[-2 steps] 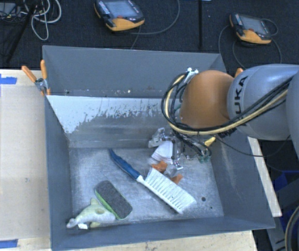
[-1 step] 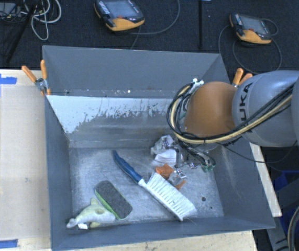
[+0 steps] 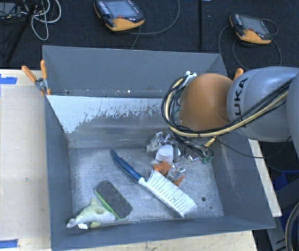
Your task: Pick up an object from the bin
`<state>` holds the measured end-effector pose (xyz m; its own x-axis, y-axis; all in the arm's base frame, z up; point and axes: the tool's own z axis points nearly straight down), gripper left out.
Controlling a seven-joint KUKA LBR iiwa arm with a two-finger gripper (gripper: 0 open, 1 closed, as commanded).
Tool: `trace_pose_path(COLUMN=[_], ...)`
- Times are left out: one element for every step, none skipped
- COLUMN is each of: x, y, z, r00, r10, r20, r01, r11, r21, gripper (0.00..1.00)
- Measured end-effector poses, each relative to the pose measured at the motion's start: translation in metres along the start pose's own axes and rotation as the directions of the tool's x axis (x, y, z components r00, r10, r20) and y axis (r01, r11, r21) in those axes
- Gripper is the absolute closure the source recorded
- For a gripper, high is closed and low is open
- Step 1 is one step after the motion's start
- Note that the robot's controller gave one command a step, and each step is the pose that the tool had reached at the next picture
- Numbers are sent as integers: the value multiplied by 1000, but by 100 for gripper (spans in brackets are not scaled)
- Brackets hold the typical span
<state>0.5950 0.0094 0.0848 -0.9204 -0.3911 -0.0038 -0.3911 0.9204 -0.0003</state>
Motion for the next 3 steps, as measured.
trace_pose_path(x=[38,38,30], y=[-15,-15,-36], z=[6,6,-117], r00=[983,984,984], r10=[-182,-181,-178], r20=[1,2,-1], r01=[182,181,178], r11=[983,984,984], r21=[0,0,-1], gripper=[100,100,100])
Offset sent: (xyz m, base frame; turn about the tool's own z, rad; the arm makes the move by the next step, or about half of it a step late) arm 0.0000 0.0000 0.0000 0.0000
